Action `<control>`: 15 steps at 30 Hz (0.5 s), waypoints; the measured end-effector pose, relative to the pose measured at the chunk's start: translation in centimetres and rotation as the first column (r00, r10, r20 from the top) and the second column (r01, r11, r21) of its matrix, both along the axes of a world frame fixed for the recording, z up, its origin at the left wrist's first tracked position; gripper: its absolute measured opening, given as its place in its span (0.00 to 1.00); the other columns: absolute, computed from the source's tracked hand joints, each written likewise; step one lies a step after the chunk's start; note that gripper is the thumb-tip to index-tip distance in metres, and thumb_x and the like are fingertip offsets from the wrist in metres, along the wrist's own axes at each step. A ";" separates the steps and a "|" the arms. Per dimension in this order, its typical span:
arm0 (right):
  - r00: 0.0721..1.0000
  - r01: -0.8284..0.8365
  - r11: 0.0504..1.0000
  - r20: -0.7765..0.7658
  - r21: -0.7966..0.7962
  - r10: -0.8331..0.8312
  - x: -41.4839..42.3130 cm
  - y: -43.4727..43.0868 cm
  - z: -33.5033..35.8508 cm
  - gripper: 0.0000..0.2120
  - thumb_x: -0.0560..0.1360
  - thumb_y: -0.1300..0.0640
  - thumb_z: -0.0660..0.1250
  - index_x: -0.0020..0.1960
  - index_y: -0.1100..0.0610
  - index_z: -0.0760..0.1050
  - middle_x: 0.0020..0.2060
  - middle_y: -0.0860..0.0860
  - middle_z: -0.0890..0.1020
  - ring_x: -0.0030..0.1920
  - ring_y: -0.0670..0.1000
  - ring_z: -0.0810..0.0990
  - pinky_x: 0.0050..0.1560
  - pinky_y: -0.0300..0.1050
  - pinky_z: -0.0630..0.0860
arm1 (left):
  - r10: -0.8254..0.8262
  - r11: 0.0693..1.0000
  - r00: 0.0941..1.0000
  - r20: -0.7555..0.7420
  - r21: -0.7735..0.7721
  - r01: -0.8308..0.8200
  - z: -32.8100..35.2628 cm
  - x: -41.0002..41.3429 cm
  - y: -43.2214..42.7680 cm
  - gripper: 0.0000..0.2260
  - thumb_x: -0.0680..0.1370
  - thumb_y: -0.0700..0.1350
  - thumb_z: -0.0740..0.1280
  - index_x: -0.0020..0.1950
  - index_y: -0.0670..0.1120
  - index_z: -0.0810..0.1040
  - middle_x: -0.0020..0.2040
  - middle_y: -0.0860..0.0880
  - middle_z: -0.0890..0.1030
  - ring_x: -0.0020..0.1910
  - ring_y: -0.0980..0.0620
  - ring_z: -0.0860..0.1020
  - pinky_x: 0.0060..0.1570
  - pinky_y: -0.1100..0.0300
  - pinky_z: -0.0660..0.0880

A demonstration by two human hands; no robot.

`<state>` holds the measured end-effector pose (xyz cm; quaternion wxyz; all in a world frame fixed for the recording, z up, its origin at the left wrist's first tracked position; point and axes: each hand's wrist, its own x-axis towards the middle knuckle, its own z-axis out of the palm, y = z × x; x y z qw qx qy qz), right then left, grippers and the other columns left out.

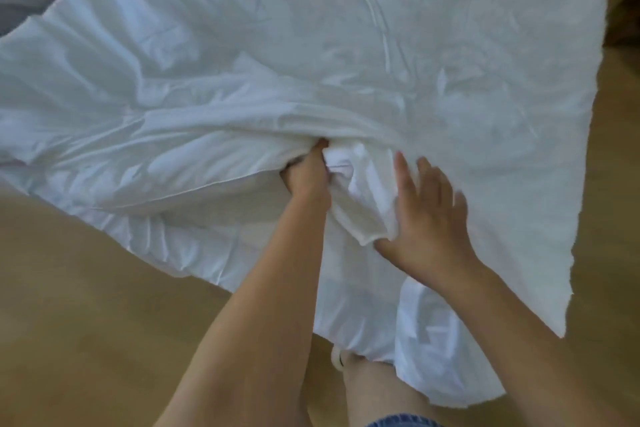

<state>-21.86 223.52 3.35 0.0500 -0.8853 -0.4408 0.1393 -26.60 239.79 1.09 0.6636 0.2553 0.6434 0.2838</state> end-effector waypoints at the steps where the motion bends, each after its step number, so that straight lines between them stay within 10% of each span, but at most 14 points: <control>1: 0.996 -0.075 0.997 0.054 0.011 0.074 -0.7 1.8 -0.1 0.61 0.67 0.41 0.72 0.71 0.47 0.22 0.74 0.60 0.45 0.74 0.63 0.48 0.68 0.66 0.55 | -0.013 0.999 0.999 -0.041 0.039 0.015 0.5 0.1 0.0 0.20 0.69 0.45 0.75 0.59 0.43 0.77 0.57 0.46 0.81 0.54 0.47 0.80 0.57 0.52 0.76; 4: 0.963 -0.181 0.983 0.201 0.000 0.177 -0.6 7.6 -0.6 0.52 0.74 0.45 0.66 0.70 0.48 0.21 0.75 0.65 0.44 0.75 0.64 0.47 0.68 0.66 0.54 | -0.031 0.996 0.998 -0.053 0.084 0.035 1.0 -0.1 0.1 0.14 0.71 0.44 0.73 0.56 0.43 0.78 0.53 0.48 0.82 0.52 0.49 0.81 0.55 0.54 0.77; 7: 0.947 -0.239 0.967 0.202 -0.084 0.251 1.1 11.5 -1.5 0.34 0.77 0.55 0.61 0.77 0.54 0.48 0.66 0.62 0.68 0.63 0.61 0.71 0.53 0.52 0.69 | 0.022 0.996 0.985 0.172 -0.091 -0.006 0.7 -1.0 0.9 0.07 0.74 0.45 0.70 0.50 0.44 0.78 0.39 0.49 0.83 0.37 0.51 0.81 0.38 0.59 0.78; 10: 0.954 -0.260 0.964 0.139 -0.056 0.266 2.8 12.8 -2.9 0.15 0.76 0.59 0.60 0.62 0.59 0.68 0.52 0.58 0.77 0.49 0.60 0.77 0.38 0.46 0.64 | 0.236 0.945 0.830 0.505 -0.319 -0.075 -0.5 -2.7 2.5 0.22 0.73 0.57 0.69 0.56 0.41 0.78 0.50 0.44 0.82 0.47 0.47 0.81 0.46 0.55 0.79; 15: 0.999 -0.034 0.999 -0.001 -0.037 0.034 5.0 13.7 -4.0 0.03 0.71 0.62 0.61 0.44 0.58 0.68 0.40 0.59 0.78 0.35 0.58 0.68 0.35 0.45 0.61 | 0.487 0.870 0.714 0.504 -0.349 -0.347 -5.0 -7.6 7.2 0.29 0.68 0.67 0.67 0.61 0.49 0.77 0.56 0.46 0.82 0.56 0.43 0.79 0.58 0.46 0.74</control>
